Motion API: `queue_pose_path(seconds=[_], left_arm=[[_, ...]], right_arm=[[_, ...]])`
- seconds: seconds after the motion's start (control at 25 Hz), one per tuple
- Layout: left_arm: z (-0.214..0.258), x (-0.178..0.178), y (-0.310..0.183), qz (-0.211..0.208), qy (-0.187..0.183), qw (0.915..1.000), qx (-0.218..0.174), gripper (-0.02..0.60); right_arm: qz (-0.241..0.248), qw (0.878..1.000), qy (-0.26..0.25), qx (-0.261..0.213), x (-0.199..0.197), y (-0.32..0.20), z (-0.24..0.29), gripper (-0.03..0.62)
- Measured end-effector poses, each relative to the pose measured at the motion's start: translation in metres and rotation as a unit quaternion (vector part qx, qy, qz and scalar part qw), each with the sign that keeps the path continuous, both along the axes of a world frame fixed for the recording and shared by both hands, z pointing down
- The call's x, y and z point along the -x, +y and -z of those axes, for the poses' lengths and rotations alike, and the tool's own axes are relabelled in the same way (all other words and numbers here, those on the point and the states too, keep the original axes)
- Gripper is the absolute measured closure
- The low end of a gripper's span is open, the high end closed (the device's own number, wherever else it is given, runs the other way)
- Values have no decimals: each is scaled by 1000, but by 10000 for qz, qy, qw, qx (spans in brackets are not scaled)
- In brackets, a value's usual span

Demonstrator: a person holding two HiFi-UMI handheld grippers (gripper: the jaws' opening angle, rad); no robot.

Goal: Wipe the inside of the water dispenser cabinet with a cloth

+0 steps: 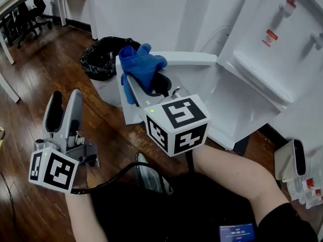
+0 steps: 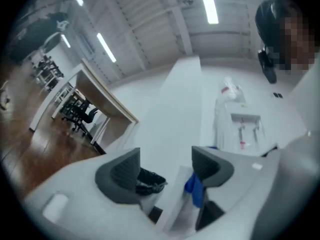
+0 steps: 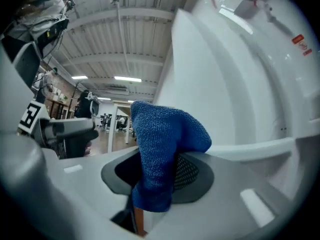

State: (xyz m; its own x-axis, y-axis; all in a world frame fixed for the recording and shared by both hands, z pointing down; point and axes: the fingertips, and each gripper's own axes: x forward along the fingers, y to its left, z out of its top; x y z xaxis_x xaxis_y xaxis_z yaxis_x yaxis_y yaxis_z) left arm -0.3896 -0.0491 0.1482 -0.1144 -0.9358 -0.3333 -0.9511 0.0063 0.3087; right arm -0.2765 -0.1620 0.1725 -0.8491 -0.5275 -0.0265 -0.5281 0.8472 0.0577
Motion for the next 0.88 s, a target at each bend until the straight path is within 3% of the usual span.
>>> queue_pose_path(seconds=[0.16,0.44,0.6,0.76,0.88], left_arm=[[3,1,4,199,-121,9997,-20,259],[6,-12,-1,-72,-389,9992,-94,281],[4,-18,-6,-162,-442,9989,-89,291],[0,-28,-14,-351,-626,9974,31,293],[-8,-33,-18,-394,-693,9966,205,293]], right_arm=[[261,9983,484,188,43,18,-63,450],[309,9824,1719,663,62,1,-237,450],[-100,9681,2351,861,22,-37,-312,450],[-327,9635,2571,671,-26,-63,-315,450],[-752,9533,2806,827,-76,-82,-318,450]])
